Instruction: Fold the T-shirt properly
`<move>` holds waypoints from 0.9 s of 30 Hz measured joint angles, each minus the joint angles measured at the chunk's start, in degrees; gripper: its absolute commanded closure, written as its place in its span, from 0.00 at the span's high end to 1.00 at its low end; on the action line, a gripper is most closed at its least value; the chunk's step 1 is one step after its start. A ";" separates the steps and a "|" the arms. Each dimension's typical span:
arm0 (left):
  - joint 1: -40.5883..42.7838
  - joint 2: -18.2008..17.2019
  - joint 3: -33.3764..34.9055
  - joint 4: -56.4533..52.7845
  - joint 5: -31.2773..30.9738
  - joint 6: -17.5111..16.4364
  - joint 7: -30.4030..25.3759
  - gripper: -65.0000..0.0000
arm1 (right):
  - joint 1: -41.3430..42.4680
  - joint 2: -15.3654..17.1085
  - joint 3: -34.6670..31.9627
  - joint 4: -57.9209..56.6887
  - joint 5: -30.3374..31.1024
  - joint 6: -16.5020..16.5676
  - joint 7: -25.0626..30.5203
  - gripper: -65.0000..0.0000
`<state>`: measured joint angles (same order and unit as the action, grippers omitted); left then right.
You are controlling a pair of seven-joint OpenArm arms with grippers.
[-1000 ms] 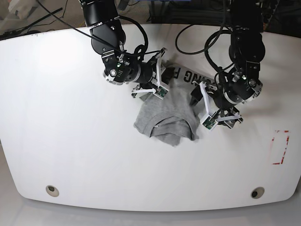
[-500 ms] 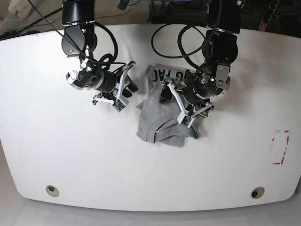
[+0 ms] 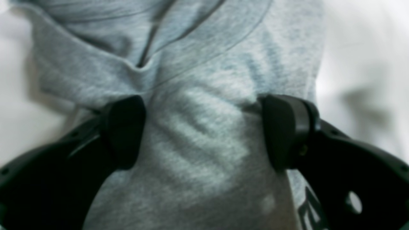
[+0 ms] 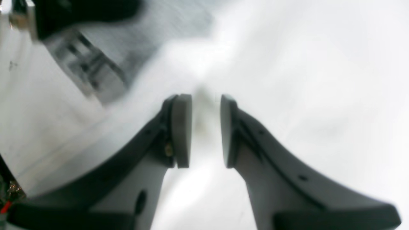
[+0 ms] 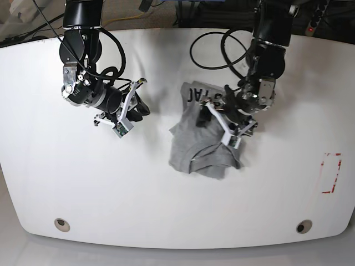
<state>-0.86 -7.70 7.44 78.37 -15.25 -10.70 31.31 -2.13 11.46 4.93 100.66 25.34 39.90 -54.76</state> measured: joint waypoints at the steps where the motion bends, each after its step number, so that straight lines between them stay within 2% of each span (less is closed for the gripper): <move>1: 0.52 -1.70 -2.58 0.00 -0.20 -0.74 -0.42 0.83 | 0.04 -0.04 -0.04 0.61 0.02 0.02 0.02 0.21; 4: 1.92 -6.97 -9.57 -0.68 -0.44 -2.47 0.70 0.83 | 0.09 -0.02 -0.04 1.60 0.39 0.02 0.11 0.21; 9: 3.80 -15.69 -18.71 -5.42 -1.92 -9.46 0.13 0.83 | 0.09 -0.09 -0.17 1.60 0.15 0.02 0.02 0.21; 15: 4.09 -25.83 -24.26 -13.27 -0.57 -14.47 0.17 0.83 | 0.20 -0.35 -0.42 1.64 0.20 0.02 0.04 0.21; 20: 6.16 -34.51 -24.76 -18.75 3.10 -17.33 -0.74 0.83 | 0.17 -0.35 -0.48 2.16 0.20 0.02 0.04 0.21; 23: 6.78 -36.54 -25.59 -19.04 4.42 -20.37 0.90 0.82 | 0.13 -0.35 -0.48 2.16 0.15 0.02 0.04 0.21; 27: 6.88 -36.24 -31.32 -18.67 4.68 -25.42 1.53 0.82 | 0.04 -0.33 -0.48 2.16 0.04 0.02 0.07 0.21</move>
<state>6.02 -43.94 -23.88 59.70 -10.57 -36.12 32.84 -2.09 11.14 4.45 102.83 25.39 39.92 -54.70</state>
